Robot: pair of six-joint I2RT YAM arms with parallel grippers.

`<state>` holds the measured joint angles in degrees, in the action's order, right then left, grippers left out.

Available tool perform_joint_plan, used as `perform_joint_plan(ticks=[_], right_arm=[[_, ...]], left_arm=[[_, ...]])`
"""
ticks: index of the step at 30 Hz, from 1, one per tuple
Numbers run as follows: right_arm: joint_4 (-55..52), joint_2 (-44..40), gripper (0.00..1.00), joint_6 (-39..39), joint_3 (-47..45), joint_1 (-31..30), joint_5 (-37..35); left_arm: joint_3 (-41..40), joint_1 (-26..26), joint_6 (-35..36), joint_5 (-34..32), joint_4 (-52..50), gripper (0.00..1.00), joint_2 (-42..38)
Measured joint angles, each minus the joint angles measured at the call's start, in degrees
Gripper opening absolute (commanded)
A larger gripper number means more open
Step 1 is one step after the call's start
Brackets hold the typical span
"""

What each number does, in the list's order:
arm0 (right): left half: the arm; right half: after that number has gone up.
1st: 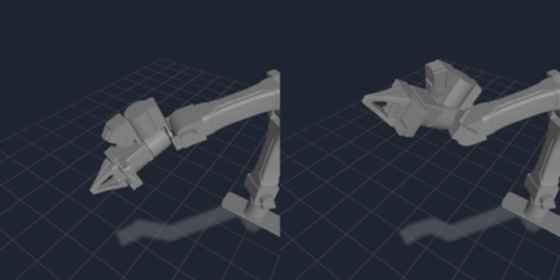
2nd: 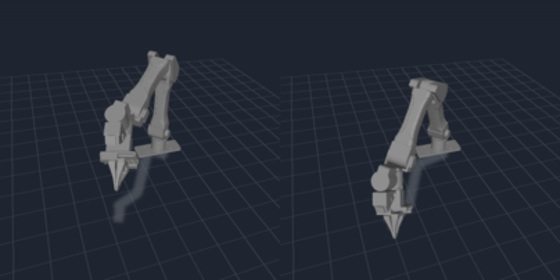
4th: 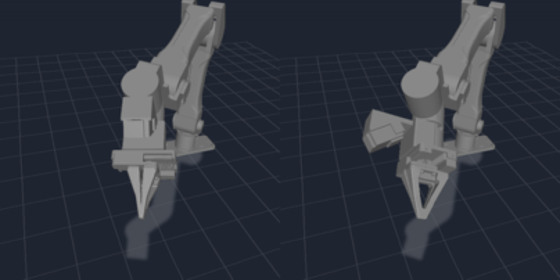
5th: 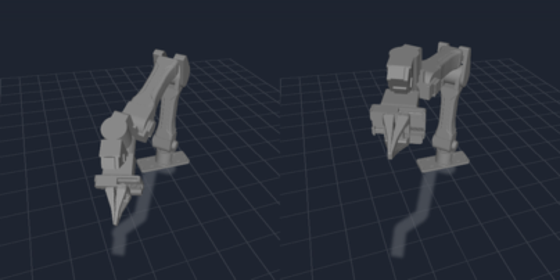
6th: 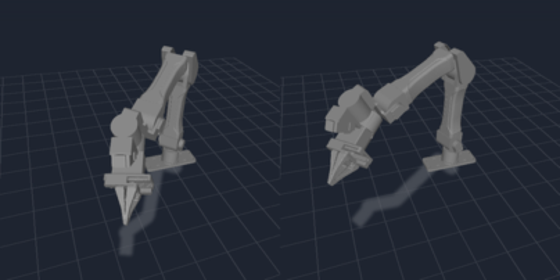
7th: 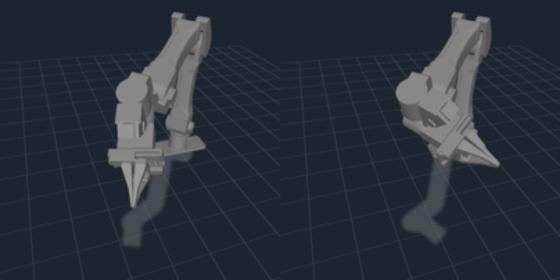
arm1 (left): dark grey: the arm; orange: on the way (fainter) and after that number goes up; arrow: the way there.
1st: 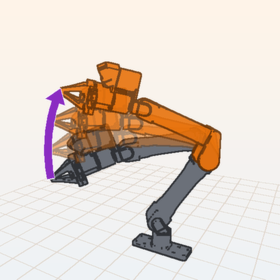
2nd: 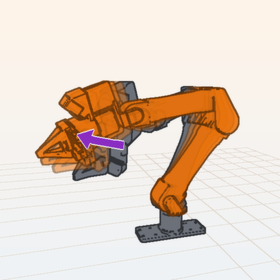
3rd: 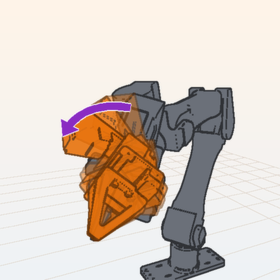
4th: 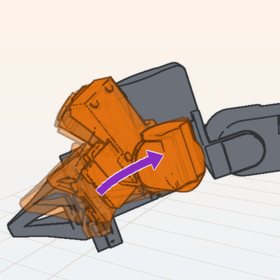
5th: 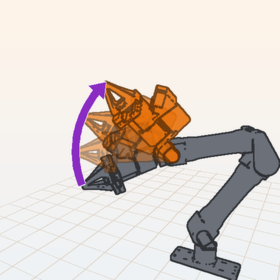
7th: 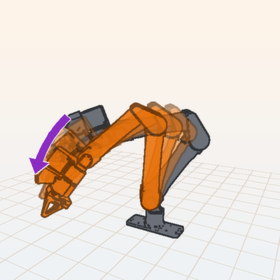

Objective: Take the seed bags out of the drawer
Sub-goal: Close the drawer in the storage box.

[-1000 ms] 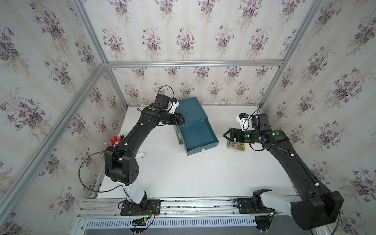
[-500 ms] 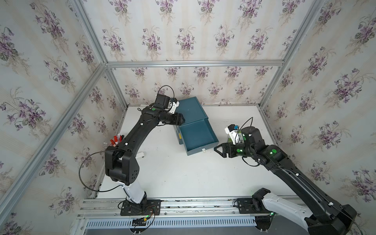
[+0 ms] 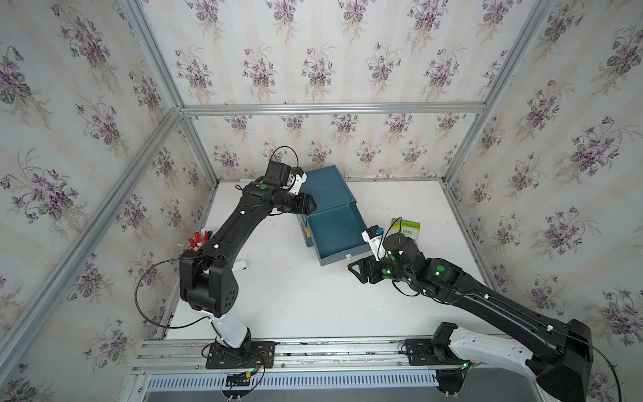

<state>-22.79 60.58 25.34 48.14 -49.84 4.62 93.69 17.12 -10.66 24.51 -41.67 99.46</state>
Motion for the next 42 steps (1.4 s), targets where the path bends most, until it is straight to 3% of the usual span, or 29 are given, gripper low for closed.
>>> perform_joint_plan(ticks=[11, 42], right_arm=[[8.7, 5.8, 0.72, -0.3, 0.1, -2.9, -6.4], [19.6, 22.4, 0.66, -10.3, 10.6, -0.8, -11.1]], left_arm=[[0.7, 0.0, 1.2, 0.1, -0.8, 0.71, 0.4], [3.1, 0.0, 5.1, 0.5, -2.9, 0.71, 1.9]])
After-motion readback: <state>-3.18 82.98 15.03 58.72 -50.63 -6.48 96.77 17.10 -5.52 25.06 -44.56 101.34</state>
